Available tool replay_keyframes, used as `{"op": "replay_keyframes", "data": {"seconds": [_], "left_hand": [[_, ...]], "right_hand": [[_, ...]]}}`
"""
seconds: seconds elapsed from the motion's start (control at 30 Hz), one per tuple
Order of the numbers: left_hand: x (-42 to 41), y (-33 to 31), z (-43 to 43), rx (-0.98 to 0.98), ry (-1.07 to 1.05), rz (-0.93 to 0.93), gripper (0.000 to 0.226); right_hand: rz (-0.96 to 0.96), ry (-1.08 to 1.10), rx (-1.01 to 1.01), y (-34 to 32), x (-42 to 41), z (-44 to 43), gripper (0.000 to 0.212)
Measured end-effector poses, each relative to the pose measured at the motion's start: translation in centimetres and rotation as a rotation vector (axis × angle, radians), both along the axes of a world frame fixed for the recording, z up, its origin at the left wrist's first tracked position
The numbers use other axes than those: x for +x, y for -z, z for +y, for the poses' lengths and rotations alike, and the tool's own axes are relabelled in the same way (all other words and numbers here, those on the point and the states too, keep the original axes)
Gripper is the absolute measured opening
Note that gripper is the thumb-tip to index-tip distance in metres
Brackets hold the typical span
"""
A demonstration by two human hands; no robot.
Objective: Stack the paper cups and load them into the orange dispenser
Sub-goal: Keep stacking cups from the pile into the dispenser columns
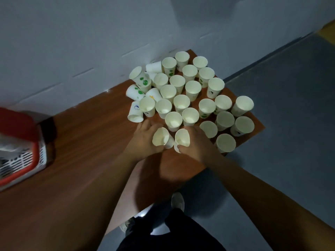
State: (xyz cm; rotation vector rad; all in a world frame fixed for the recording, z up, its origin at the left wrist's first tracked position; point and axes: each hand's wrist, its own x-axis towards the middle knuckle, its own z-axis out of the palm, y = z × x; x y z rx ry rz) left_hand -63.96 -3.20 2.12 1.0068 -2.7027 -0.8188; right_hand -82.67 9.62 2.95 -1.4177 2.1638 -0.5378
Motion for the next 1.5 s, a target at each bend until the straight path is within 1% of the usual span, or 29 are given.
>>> {"op": "replay_keyframes", "data": {"seconds": [0.07,0.17,0.3,0.5,0.63,0.73,0.83,0.97,1.07,1.2,1.27,1.33,1.4,1.5], "left_hand": [[3.3,-1.1,-0.5,0.071,-0.134,0.052,0.077],[8.9,-2.7,-1.5,0.129,-0.332,0.098,0.070],[18.2,-4.1,-2.5,0.117,-0.595,0.118,0.069],[33.7,-4.9,-2.8,0.048,-0.910,0.140,0.070],[42.5,-4.8,-3.5,0.005,-1.065,0.172,0.070],[48.3,-4.7,-4.7,0.008,-1.161,0.175,0.073],[53.6,-4.8,-6.4,-0.037,-1.194,0.170,0.070],[58.2,-4.3,-9.6,-0.059,-1.225,0.166,0.072],[59.6,-3.4,-12.2,-0.043,-1.173,0.149,0.076],[60.1,-0.9,-14.5,-0.027,-1.045,0.043,0.073],[60.0,0.5,-15.0,-0.007,-1.002,-0.011,0.075],[60.0,2.0,-15.3,0.027,-0.961,-0.049,0.082],[60.1,3.4,-15.3,0.096,-0.942,-0.021,0.088],[61.0,4.8,-15.2,0.191,-0.920,0.084,0.091]], "right_hand": [[-0.001,-0.039,-0.031,-1.9,1.6,-1.9,0.075],[-0.006,-0.106,-0.145,-3.4,4.8,-5.3,0.075],[-0.022,-0.259,-0.061,-5.6,11.8,-9.7,0.073],[-0.098,-0.419,-0.084,-6.3,25.8,-14.6,0.073],[-0.146,-0.491,-0.100,-6.7,35.4,-17.2,0.072],[-0.168,-0.520,-0.090,-6.8,41.7,-19.3,0.070],[-0.212,-0.528,-0.116,-6.9,47.2,-21.2,0.067],[-0.223,-0.522,-0.129,-6.5,52.3,-23.5,0.075],[-0.212,-0.522,-0.136,-6.1,54.7,-25.0,0.079],[-0.176,-0.514,-0.125,-5.2,56.5,-26.5,0.077],[-0.159,-0.492,-0.158,-4.7,57.3,-27.0,0.075],[-0.153,-0.500,-0.220,-4.3,58.1,-27.3,0.071],[-0.151,-0.519,-0.292,-3.9,59.2,-27.7,0.067],[-0.194,-0.500,-0.340,-3.4,60.9,-28.8,0.066]]}}
